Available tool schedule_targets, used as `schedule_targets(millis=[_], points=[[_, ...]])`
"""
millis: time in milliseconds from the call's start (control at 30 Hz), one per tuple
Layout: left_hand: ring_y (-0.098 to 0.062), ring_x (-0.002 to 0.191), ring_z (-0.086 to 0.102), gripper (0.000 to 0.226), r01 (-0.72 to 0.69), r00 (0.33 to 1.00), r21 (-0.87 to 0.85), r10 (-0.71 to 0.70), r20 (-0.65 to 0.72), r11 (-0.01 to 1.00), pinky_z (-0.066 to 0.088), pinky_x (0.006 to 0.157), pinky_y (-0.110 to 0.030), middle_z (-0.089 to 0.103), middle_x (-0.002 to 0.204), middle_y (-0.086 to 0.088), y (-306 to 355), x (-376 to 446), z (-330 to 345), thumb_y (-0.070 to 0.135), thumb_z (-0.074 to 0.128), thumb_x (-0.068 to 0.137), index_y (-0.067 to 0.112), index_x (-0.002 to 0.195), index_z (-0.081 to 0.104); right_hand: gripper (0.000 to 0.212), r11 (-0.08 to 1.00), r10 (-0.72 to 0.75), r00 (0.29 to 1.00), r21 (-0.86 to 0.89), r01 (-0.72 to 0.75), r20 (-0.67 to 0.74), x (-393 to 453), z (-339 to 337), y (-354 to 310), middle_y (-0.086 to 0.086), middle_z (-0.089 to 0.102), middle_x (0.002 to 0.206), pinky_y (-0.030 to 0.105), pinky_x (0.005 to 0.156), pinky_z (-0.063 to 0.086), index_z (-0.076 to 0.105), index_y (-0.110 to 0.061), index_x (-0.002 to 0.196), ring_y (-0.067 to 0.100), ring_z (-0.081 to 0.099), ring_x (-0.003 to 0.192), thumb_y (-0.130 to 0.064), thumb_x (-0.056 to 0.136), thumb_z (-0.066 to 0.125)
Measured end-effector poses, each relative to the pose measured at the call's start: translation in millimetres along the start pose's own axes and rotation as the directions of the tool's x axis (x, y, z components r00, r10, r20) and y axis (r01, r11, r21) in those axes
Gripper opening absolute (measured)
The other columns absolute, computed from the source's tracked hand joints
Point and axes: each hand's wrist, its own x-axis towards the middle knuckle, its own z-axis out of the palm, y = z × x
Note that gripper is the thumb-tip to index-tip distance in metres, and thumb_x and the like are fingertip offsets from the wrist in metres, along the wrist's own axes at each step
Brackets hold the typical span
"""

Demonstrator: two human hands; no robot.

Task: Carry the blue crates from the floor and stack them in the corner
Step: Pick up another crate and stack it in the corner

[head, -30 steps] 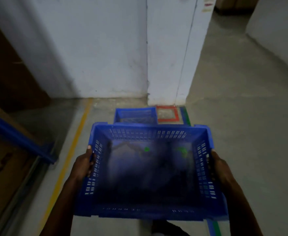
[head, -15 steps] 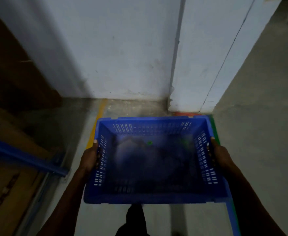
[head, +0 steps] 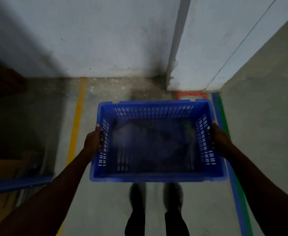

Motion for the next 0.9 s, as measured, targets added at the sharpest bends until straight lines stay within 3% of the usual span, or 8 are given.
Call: schedule_targets(millis=[100, 467, 533, 667, 900], points=[[-0.013, 0.037, 0.041, 0.056, 0.010, 1.000, 0.009, -0.010, -0.025, 1.000, 0.033, 0.042, -0.024, 0.050, 0.048, 0.006, -13.0, 62.8, 33.0, 0.067, 0.044, 0.095, 0.016, 0.080, 0.059, 0.062, 0.999, 0.004, 1.000, -0.034, -0.003, 0.017, 68.6, 26.5, 7.3, 0.001, 0.055, 0.056, 0.026, 0.046, 0.037, 0.061, -0.016, 0.081, 0.017, 0.047, 0.041, -0.077, 0.085, 0.049], [-0.013, 0.035, 0.038, 0.055, -0.023, 1.000, 0.040, 0.023, -0.001, 0.999, 0.032, 0.039, -0.023, 0.048, 0.053, 0.001, -44.7, 198.5, 124.8, 0.062, 0.041, 0.099, 0.015, 0.077, 0.058, 0.058, 0.998, 0.004, 1.000, -0.063, -0.003, 0.022, 240.3, 70.4, 55.1, 0.001, 0.054, 0.061, 0.029, 0.049, 0.038, 0.061, -0.017, 0.086, 0.016, 0.048, 0.044, -0.072, 0.090, 0.044], [-0.013, 0.035, 0.037, 0.055, -0.028, 1.000, 0.025, 0.028, 0.009, 0.999, 0.031, 0.038, -0.022, 0.047, 0.054, 0.000, -48.2, 207.6, 132.1, 0.061, 0.041, 0.100, 0.015, 0.075, 0.057, 0.062, 0.998, 0.007, 1.000, -0.057, -0.005, 0.026, 251.4, 73.7, 59.3, 0.002, 0.054, 0.063, 0.029, 0.048, 0.038, 0.060, -0.017, 0.085, 0.017, 0.047, 0.044, -0.077, 0.085, 0.046], [-0.015, 0.037, 0.036, 0.054, -0.033, 0.998, -0.047, 0.036, 0.051, 0.998, 0.029, 0.039, -0.023, 0.046, 0.052, 0.002, -54.8, 216.2, 135.8, 0.062, 0.043, 0.099, 0.016, 0.075, 0.057, 0.085, 1.000, 0.014, 0.999, -0.011, -0.013, 0.038, 265.4, 75.4, 63.9, -0.001, 0.052, 0.056, 0.025, 0.042, 0.036, 0.060, -0.021, 0.079, 0.015, 0.043, 0.039, -0.099, 0.047, 0.054], [-0.015, 0.038, 0.036, 0.056, -0.035, 0.997, -0.055, 0.038, 0.060, 0.998, 0.029, 0.040, -0.024, 0.046, 0.052, 0.003, -64.5, 216.8, 134.3, 0.066, 0.041, 0.098, 0.017, 0.073, 0.056, 0.086, 0.999, -0.010, 1.000, -0.046, 0.010, 0.002, 264.4, 76.1, 64.2, -0.002, 0.054, 0.054, 0.025, 0.043, 0.035, 0.060, -0.021, 0.078, 0.016, 0.042, 0.039, -0.100, 0.044, 0.048]])
